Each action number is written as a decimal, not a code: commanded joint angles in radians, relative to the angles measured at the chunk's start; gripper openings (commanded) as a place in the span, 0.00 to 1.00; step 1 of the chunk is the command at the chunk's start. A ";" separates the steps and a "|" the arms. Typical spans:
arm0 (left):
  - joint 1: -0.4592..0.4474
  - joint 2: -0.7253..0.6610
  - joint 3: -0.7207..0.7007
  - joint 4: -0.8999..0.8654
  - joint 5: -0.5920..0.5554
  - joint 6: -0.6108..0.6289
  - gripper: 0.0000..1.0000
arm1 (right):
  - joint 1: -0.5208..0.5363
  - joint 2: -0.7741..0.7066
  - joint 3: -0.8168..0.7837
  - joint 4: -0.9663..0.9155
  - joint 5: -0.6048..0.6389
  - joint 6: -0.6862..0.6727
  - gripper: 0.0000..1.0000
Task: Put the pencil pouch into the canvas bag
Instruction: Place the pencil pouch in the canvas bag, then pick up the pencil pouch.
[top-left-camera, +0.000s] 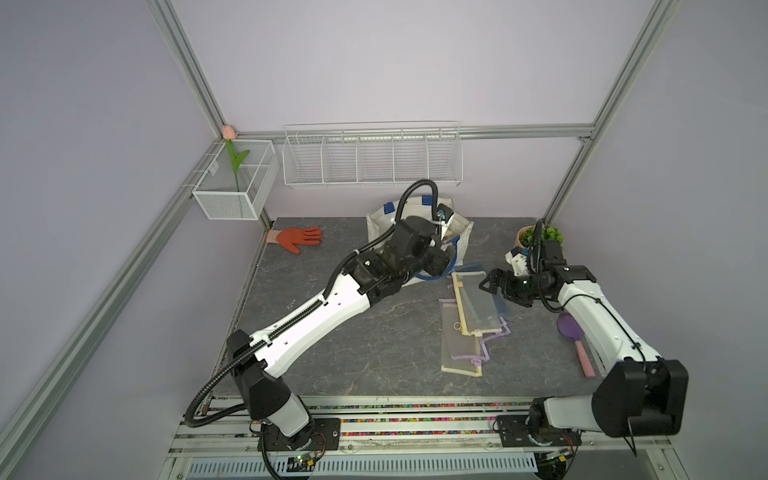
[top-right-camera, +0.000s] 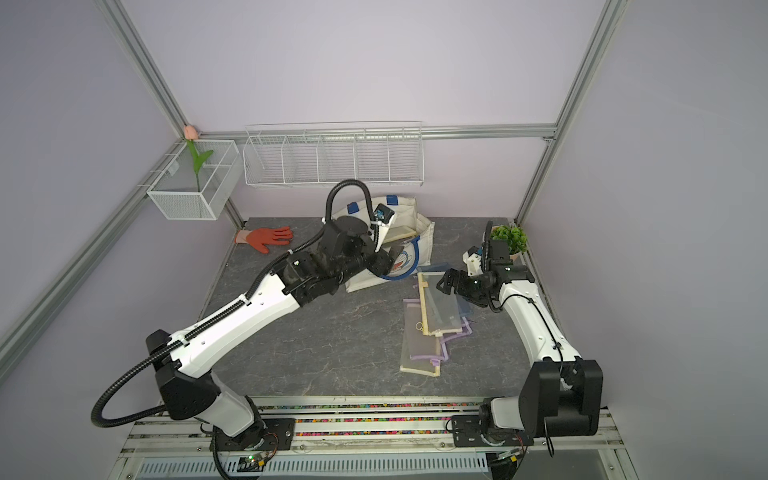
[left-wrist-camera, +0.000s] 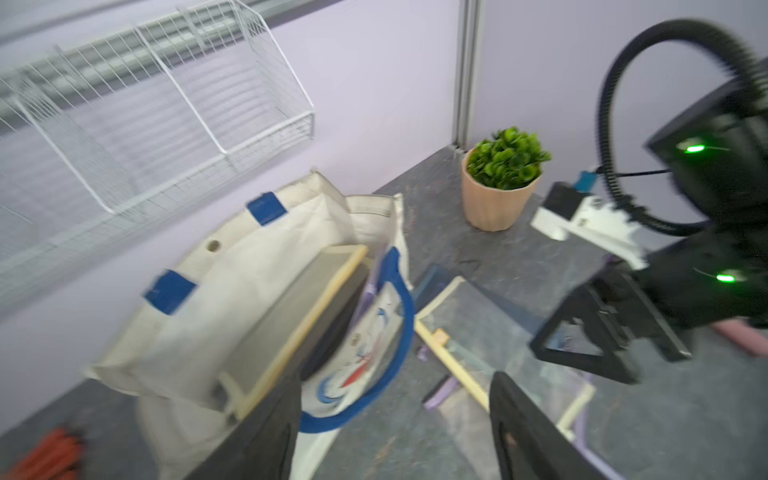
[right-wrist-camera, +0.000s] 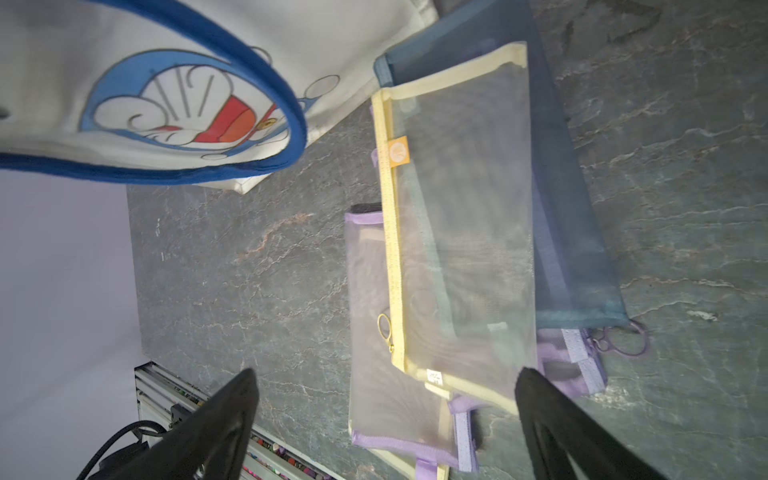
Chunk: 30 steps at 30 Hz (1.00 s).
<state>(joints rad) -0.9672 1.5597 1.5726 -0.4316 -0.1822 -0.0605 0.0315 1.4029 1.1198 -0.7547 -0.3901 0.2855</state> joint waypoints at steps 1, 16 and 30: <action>0.008 -0.029 -0.261 0.253 0.191 -0.425 0.72 | -0.019 0.060 -0.017 0.044 -0.039 -0.032 0.99; 0.028 0.301 -0.401 0.619 0.319 -0.779 0.70 | -0.031 0.338 0.044 0.121 -0.095 -0.079 0.95; 0.051 0.580 -0.243 0.703 0.352 -0.843 0.59 | -0.016 0.347 -0.006 0.163 -0.160 -0.069 0.78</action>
<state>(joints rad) -0.9115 2.1101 1.2850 0.2092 0.1520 -0.8623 0.0082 1.7535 1.1366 -0.6128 -0.5102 0.2253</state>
